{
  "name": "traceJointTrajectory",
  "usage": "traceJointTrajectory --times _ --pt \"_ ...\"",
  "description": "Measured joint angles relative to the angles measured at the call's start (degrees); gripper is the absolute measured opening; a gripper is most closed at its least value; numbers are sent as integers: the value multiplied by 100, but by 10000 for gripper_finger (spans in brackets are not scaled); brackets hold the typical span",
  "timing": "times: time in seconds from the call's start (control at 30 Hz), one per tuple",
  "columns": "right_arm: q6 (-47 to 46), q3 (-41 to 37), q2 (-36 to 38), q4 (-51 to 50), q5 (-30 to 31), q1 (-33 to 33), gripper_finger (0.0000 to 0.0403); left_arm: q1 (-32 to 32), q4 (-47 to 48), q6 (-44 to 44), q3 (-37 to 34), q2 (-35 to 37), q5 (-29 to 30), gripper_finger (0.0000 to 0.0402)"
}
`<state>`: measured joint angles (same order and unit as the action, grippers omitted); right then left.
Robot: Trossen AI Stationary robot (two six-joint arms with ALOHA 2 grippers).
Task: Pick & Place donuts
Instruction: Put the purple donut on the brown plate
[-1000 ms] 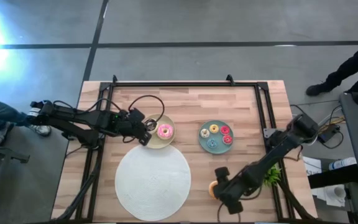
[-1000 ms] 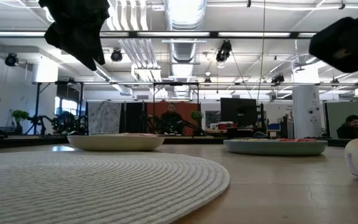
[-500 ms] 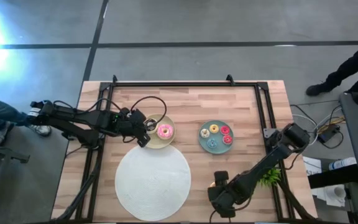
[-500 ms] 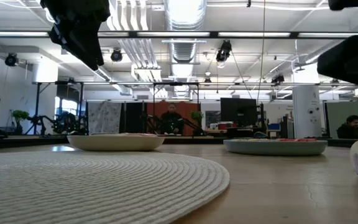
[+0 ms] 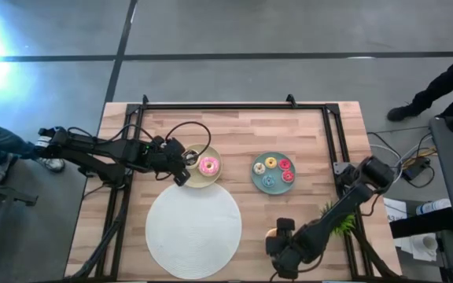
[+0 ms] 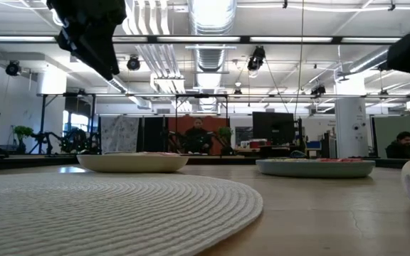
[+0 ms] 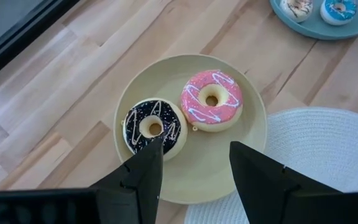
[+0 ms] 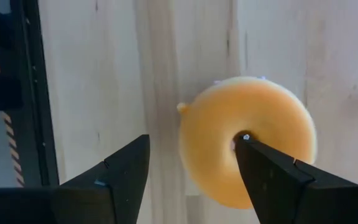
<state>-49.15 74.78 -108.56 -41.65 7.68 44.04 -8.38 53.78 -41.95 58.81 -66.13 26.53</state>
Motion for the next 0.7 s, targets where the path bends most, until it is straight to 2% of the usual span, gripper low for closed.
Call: traceJointTrajectory --times 0.47,0.57,0.7 --pt "-122 -11 -559 139 4 8 219 0 -40 -203 0 0 13 161" --pt "-107 -17 -557 185 52 -31 196 0 -42 -211 0 0 13 161" --pt "-63 -34 -532 229 182 -198 139 -3 -30 -273 0 0 13 161"
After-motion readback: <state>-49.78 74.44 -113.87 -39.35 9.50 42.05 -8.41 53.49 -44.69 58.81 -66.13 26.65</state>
